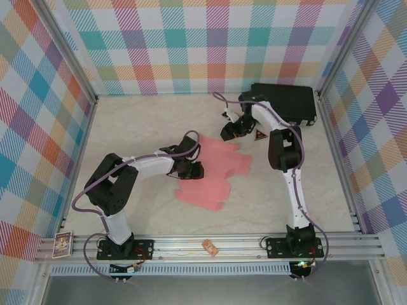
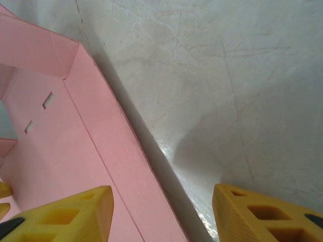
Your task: Fold the paper box
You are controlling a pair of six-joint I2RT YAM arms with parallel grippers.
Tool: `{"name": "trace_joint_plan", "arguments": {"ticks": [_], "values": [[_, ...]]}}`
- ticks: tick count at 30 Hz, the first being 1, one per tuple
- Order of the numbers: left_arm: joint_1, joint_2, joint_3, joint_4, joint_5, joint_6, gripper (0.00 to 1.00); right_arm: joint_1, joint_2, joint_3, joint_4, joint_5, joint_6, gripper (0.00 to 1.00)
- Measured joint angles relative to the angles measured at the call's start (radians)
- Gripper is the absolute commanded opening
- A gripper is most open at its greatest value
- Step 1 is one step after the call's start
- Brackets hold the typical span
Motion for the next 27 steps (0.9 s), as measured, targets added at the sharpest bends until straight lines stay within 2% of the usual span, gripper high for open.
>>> {"name": "trace_joint_plan", "arguments": {"ticks": [18,21,27], "values": [[-0.001,0.0,0.0,0.0,0.0,0.0,0.21,0.021,0.013,0.007,-0.086,-0.028,-0.081,0.47],[-0.001,0.001,0.0,0.0,0.0,0.0,0.21,0.022,0.014,0.007,-0.085,-0.022,-0.08,0.51],[-0.001,0.001,0.0,0.0,0.0,0.0,0.21,0.028,0.009,0.007,-0.079,0.015,-0.057,0.49]]}}
